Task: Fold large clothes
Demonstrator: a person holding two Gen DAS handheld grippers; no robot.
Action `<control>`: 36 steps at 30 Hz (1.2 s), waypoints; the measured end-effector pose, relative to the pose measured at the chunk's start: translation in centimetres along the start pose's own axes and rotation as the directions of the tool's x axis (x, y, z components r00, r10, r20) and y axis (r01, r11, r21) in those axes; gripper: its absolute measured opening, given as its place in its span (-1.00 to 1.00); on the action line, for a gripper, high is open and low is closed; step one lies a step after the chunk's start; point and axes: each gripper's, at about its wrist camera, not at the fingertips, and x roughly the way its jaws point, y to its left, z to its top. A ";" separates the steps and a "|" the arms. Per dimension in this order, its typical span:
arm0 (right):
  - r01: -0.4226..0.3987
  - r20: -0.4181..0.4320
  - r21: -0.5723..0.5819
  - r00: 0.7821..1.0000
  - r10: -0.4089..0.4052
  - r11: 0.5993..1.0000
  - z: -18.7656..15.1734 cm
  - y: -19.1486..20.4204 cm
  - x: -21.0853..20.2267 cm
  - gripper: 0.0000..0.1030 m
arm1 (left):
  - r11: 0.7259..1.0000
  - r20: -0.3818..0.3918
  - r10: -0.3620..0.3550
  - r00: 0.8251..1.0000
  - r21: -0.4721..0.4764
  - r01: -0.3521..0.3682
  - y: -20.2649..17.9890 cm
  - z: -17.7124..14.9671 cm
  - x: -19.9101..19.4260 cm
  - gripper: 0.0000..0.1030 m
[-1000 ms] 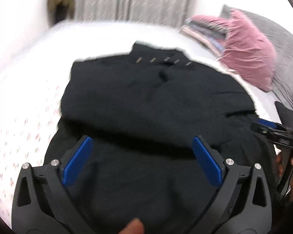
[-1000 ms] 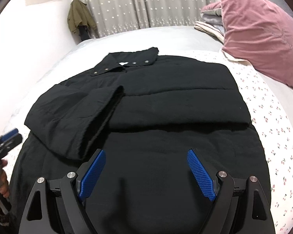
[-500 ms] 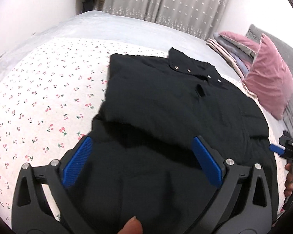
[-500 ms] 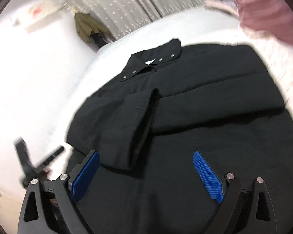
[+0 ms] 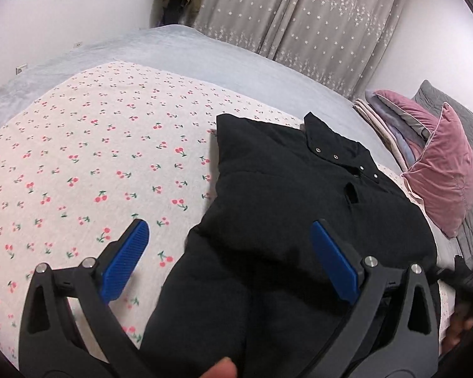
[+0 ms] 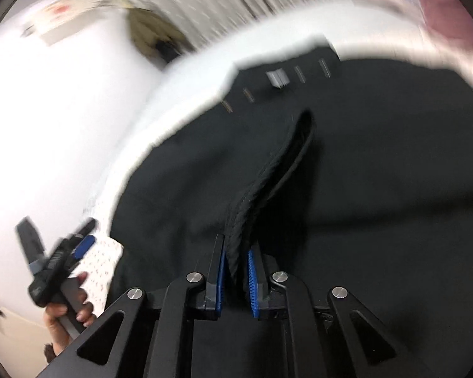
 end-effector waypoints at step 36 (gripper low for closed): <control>0.443 0.063 0.002 0.895 -0.443 0.896 2.0 -8.2 0.6 -0.41 | 0.998 -0.174 0.064 0.983 0.019 -0.061 -0.1 -0.7 7.0 0.39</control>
